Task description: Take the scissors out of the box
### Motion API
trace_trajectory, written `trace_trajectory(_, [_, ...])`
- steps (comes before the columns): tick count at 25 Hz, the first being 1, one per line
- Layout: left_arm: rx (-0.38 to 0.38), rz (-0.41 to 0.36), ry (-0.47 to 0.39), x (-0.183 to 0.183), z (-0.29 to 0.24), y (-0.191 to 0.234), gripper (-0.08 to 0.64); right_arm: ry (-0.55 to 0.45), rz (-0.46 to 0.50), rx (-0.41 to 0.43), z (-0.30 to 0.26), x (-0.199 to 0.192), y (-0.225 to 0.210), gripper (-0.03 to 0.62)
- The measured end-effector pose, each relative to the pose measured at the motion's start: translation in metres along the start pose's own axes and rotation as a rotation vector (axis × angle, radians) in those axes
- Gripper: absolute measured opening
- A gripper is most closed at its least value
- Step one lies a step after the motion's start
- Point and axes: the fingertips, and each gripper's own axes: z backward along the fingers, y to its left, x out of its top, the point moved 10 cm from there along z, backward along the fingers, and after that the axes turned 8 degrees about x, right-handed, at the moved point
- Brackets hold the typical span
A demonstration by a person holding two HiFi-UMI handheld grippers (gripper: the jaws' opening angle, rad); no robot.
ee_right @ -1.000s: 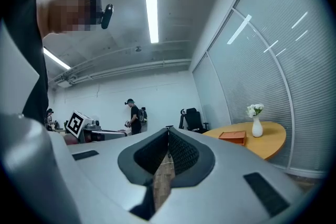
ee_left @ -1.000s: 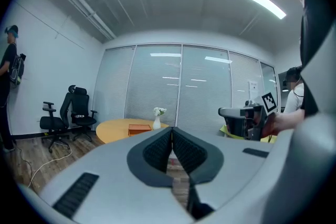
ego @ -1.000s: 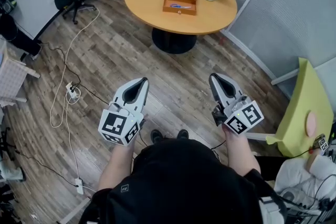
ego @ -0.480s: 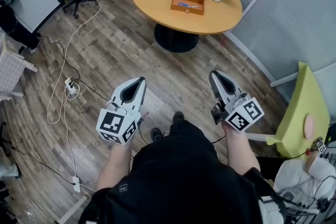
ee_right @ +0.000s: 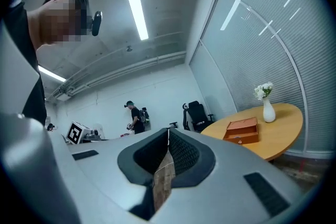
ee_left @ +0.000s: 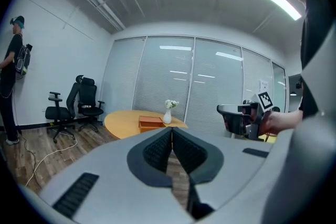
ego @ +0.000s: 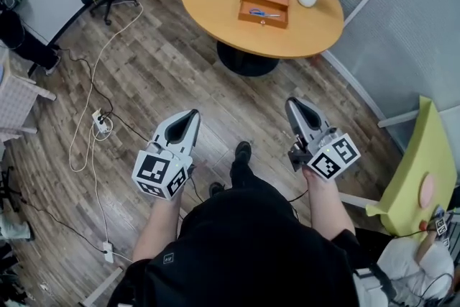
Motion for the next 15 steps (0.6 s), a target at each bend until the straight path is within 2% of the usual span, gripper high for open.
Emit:
trace_trajectory(6, [-0.027,-0.024,0.037,0.017,-0.081,0.005,0.015,0.016,-0.034,-0.002,-0.025,0.007,-0.076,0.037])
trace_trajectory(15, [-0.041,-0.049,0.027,0.053,-0.168,-0.005,0.015,-0.008,-0.041,0.016,-0.036,0.038,-0.164,0.037])
